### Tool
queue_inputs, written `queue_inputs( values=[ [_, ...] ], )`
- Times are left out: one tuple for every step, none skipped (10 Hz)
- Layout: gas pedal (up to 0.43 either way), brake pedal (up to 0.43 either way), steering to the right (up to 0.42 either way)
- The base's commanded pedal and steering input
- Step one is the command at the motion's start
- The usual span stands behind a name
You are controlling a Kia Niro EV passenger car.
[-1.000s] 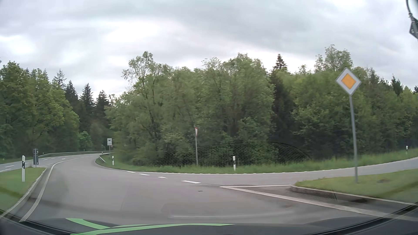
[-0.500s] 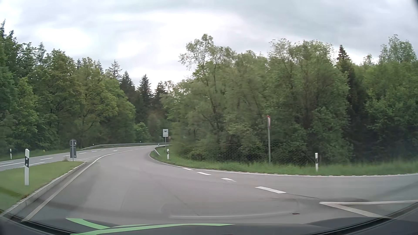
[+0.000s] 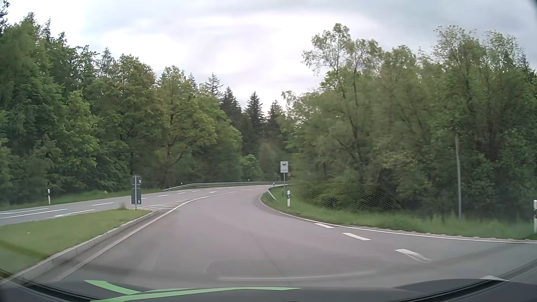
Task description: Follow the waypoints while adhering to traffic rules and regulations
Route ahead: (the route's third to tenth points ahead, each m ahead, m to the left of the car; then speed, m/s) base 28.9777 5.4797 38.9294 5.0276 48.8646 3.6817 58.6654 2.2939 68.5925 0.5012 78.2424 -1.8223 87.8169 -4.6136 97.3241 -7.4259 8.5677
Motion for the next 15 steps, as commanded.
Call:
queue_inputs(
  values=[
    [0.461, 0.0, -0.139],
    [0.461, 0.0, -0.106],
    [0.461, 0.0, -0.078],
    [0.461, 0.0, -0.049],
    [0.461, 0.0, -0.028],
    [0.461, 0.0, -0.017],
    [0.461, 0.0, -0.012],
    [0.461, 0.0, -0.012],
    [0.461, 0.0, -0.011],
    [0.461, 0.0, -0.011],
    [0.461, 0.0, -0.009],
    [0.449, 0.0, -0.002],
    [0.449, 0.0, 0.005],
    [0.449, 0.0, 0.005],
    [0.441, 0.0, 0.006]
  ],
)
